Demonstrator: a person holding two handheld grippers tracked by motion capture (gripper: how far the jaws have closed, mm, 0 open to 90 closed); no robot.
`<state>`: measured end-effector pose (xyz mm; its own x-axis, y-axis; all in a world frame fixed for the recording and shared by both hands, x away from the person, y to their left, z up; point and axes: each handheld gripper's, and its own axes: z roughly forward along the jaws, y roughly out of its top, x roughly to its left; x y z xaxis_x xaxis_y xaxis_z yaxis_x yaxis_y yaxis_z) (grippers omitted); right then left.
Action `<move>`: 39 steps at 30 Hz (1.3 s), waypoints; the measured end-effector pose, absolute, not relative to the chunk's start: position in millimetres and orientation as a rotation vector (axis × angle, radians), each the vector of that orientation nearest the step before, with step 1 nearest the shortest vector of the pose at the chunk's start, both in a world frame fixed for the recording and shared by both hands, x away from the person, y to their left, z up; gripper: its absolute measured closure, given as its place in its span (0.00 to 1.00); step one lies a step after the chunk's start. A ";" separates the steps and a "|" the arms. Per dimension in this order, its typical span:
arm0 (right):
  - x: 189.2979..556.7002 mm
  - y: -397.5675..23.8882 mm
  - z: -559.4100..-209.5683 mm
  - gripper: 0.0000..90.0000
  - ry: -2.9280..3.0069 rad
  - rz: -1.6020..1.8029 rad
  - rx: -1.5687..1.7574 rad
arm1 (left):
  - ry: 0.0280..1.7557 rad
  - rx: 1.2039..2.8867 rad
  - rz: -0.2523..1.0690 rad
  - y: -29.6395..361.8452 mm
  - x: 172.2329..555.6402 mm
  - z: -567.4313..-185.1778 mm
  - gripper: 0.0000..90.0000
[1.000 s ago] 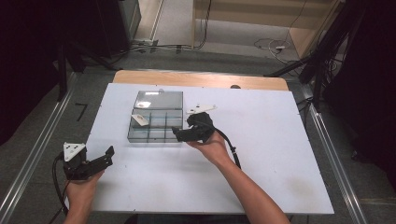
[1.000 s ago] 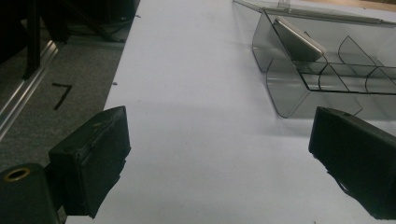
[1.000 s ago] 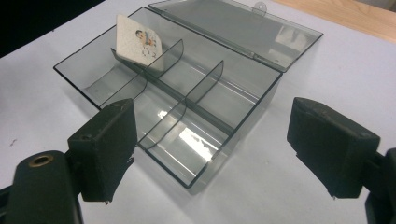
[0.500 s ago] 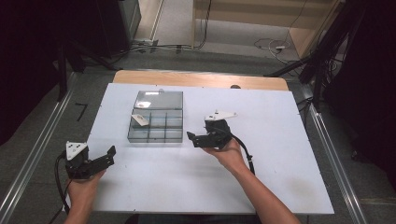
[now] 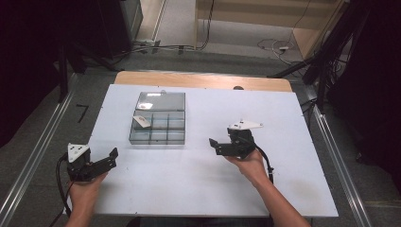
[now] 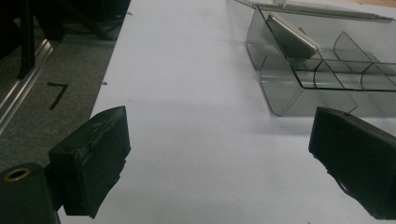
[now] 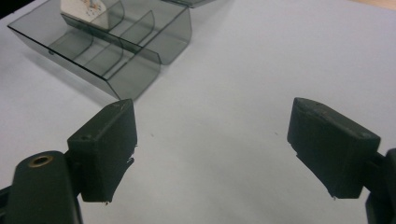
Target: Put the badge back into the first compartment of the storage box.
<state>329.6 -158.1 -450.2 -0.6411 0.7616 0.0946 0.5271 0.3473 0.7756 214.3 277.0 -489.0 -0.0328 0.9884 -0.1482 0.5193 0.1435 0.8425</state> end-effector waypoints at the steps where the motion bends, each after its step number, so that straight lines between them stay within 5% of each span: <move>1: 328.6 -161.8 -451.2 0.16 2.328 1.176 1.154 | 1.657 1.476 0.776 277.1 214.4 -489.0 0.07; 39: 296.8 -291.9 -474.1 0.16 2.150 1.042 1.378 | 1.670 1.500 0.773 272.2 214.1 -492.8 0.06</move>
